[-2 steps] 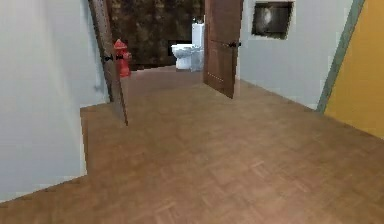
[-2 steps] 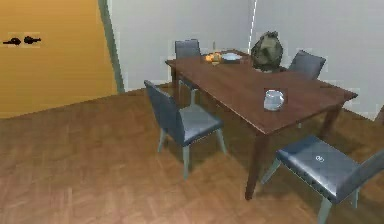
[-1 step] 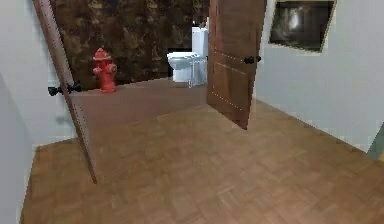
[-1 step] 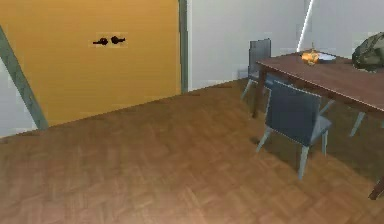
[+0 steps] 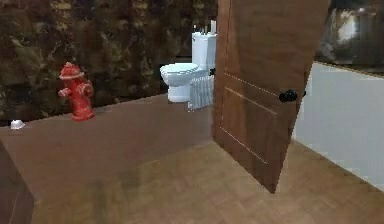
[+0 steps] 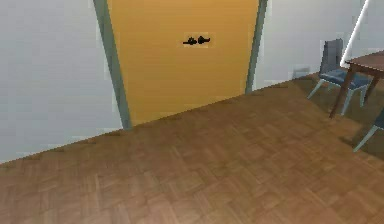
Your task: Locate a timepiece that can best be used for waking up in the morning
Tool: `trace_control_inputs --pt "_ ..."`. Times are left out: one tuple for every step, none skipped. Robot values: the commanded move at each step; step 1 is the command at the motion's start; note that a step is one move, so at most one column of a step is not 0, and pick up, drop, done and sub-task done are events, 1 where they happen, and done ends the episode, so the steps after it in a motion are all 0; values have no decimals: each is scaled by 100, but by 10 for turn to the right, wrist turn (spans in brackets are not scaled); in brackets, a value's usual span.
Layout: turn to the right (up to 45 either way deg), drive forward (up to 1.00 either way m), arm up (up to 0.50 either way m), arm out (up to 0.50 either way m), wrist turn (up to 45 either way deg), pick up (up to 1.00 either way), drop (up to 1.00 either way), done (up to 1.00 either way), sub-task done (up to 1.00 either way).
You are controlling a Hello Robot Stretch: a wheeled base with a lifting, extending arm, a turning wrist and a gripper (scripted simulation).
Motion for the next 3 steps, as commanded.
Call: trace_control_inputs --pt "0 40 0 0 0 0 0 0 0" --pt "-330 0 0 0 0 0 0 0 0" --pt "0 100 0 0 0 0 0 0 0"
